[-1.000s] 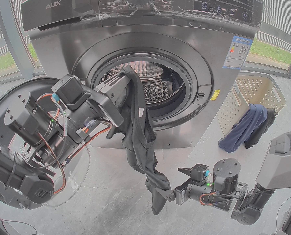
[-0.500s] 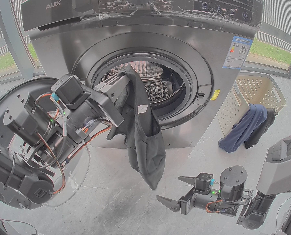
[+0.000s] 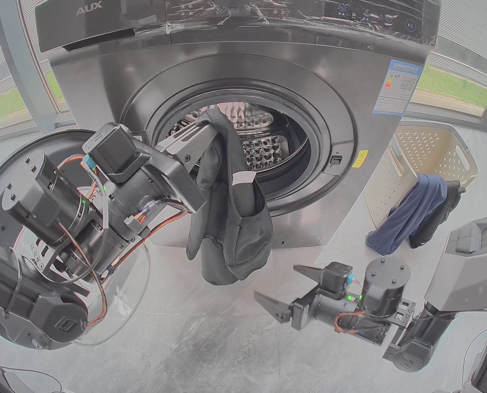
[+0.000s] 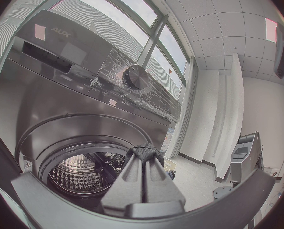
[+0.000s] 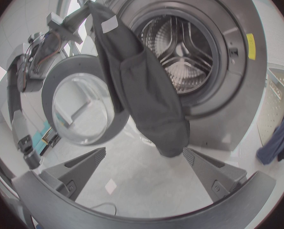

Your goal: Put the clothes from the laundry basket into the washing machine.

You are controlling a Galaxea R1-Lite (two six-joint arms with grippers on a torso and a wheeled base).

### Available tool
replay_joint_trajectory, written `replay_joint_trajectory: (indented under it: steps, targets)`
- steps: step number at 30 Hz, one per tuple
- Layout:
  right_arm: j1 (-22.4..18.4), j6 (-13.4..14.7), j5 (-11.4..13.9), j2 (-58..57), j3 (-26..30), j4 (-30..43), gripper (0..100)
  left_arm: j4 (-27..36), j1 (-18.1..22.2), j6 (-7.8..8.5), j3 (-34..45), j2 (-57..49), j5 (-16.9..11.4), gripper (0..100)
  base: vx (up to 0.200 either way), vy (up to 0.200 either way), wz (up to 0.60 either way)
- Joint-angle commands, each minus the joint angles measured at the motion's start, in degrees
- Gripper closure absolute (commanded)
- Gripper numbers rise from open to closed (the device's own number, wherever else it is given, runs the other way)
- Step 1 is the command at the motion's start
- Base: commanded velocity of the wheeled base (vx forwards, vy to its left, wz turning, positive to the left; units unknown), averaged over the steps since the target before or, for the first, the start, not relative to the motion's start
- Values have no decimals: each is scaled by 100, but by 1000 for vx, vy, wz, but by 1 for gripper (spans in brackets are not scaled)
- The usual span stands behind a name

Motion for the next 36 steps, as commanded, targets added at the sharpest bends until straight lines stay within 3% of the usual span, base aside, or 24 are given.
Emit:
replay_joint_trajectory:
  steps: [1, 11, 16, 31, 32, 36]
  targets:
    - [-232, -73, -45, 542, -1326, 10, 0, -5, -141, -3, 40, -171, -48, 100, 0, 0, 0]
    - [-435, -214, -1, 1307, -2574, 62, 0, -5, -264, -21, 66, -408, -162, 100, 0, 0, 0]
    - [-399, -214, 105, 1561, -2916, 62, 0, -5, -273, -21, 66, -408, -162, 100, 0, 0, 0]
    - [-417, -205, 105, 2212, -3910, 45, 0, -5, -387, -38, 66, -478, -162, 100, 0, 0, 0]
    - [-391, -196, 105, 2221, -3962, 27, 100, -5, -387, -38, 66, -478, -162, 100, 0, 0, 0]
    - [-356, -196, 105, 2194, -3989, 10, 100, -5, -387, -82, 57, -478, -162, 100, 0, 0, 0]
